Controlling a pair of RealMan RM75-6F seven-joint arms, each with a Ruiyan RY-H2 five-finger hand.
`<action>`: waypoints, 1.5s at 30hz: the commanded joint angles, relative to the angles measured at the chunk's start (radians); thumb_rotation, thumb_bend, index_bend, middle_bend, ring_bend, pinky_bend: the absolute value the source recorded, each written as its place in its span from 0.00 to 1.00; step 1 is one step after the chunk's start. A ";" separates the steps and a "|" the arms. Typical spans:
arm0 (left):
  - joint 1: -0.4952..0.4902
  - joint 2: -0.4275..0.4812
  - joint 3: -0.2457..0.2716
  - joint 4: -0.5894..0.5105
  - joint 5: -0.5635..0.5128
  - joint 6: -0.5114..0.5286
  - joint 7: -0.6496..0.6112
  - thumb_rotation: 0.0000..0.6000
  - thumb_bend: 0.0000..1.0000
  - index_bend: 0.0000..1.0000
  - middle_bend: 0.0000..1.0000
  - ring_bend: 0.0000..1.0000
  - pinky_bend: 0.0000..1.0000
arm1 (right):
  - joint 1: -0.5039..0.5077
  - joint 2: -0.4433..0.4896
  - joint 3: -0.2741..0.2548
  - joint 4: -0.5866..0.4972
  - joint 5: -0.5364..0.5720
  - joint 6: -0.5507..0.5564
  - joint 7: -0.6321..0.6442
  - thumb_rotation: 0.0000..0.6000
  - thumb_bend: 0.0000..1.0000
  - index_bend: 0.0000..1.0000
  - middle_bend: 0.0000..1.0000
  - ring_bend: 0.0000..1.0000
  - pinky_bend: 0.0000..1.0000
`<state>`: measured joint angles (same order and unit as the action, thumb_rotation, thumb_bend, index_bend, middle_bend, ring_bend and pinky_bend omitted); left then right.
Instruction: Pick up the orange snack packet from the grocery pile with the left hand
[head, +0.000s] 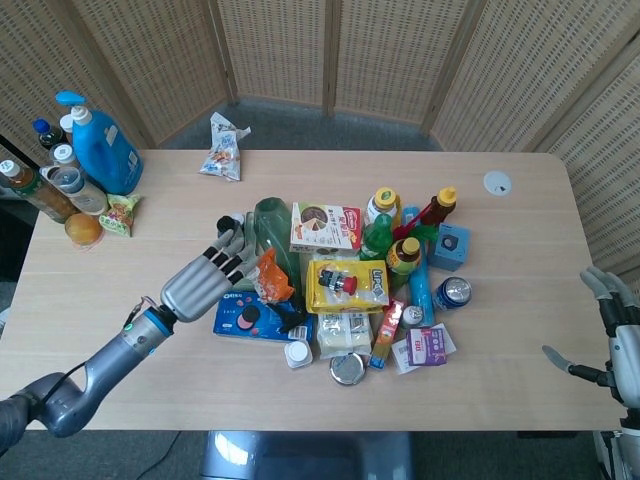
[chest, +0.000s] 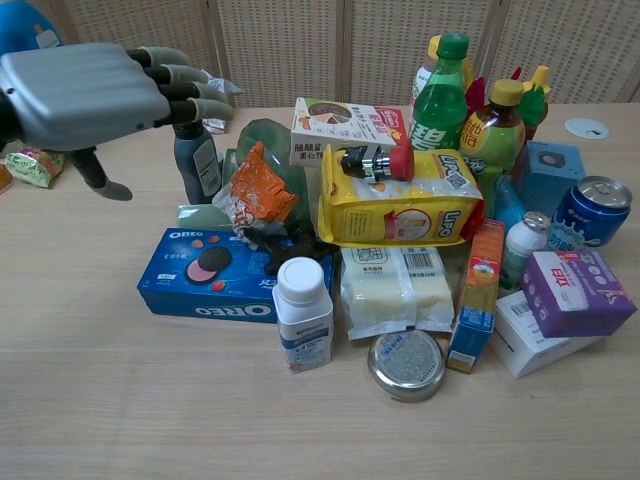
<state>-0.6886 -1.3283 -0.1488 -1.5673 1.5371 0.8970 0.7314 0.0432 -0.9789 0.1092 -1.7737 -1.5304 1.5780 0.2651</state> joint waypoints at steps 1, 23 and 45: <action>-0.048 -0.066 -0.019 0.033 -0.082 -0.052 0.096 1.00 0.00 0.00 0.00 0.00 0.00 | 0.000 0.001 0.000 0.000 0.000 0.000 0.003 1.00 0.00 0.00 0.00 0.00 0.00; -0.141 -0.311 0.043 0.254 -0.163 -0.005 0.280 1.00 0.00 0.33 0.00 0.02 0.39 | -0.007 0.015 0.005 0.005 0.001 0.009 0.060 1.00 0.00 0.00 0.00 0.00 0.00; -0.110 -0.092 0.006 0.022 -0.010 0.243 0.179 1.00 0.02 0.82 0.54 0.61 0.83 | -0.010 0.019 -0.001 -0.006 -0.020 0.018 0.061 1.00 0.00 0.00 0.00 0.00 0.00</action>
<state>-0.8072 -1.4785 -0.1183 -1.4822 1.5182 1.1081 0.9101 0.0333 -0.9597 0.1089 -1.7797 -1.5505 1.5959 0.3266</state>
